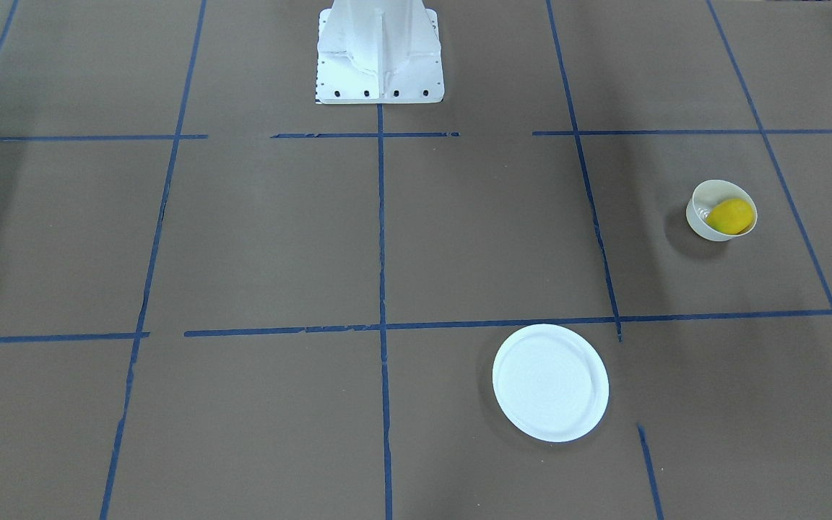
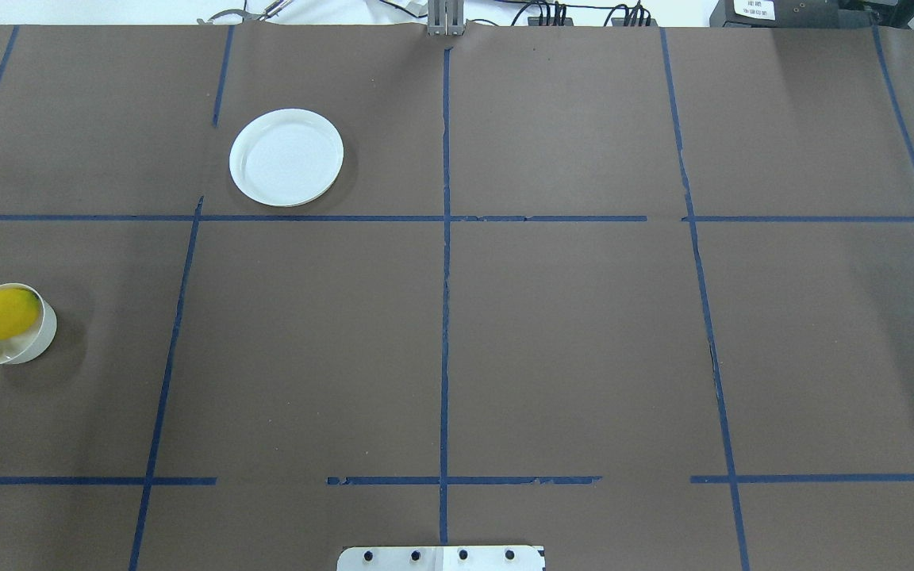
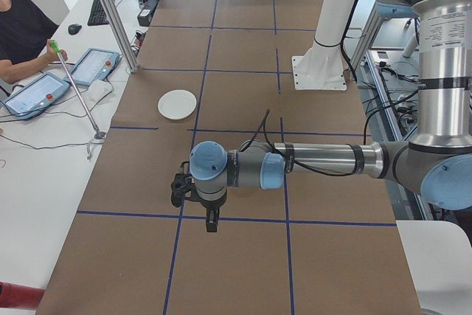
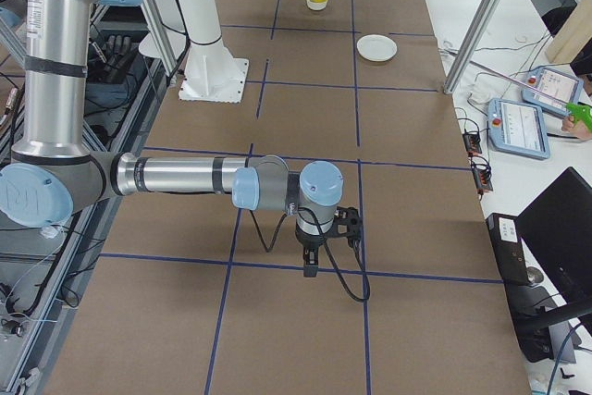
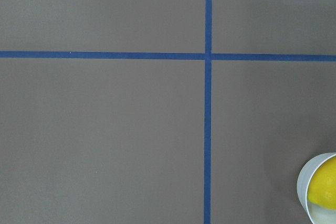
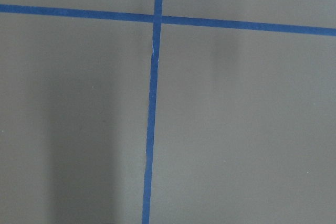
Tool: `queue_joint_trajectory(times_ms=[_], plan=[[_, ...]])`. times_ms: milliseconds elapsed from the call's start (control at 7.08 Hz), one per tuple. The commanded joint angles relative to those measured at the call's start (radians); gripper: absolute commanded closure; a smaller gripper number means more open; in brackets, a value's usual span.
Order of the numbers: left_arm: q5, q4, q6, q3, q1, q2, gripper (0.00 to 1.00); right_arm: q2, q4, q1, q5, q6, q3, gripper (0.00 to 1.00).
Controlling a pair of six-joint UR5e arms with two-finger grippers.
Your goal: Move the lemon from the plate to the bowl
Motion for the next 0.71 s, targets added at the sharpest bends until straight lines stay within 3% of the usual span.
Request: queue_joint_trajectory(times_ms=[0, 565], plan=[[0.002, 0.001, 0.0, 0.0, 0.0, -0.002, 0.0, 0.0, 0.0, 0.0, 0.0, 0.0, 0.0, 0.0], [0.002, 0.001, 0.0, -0.001, 0.0, -0.009, 0.0, 0.0, 0.0, 0.0, 0.0, 0.0, 0.0, 0.0]])
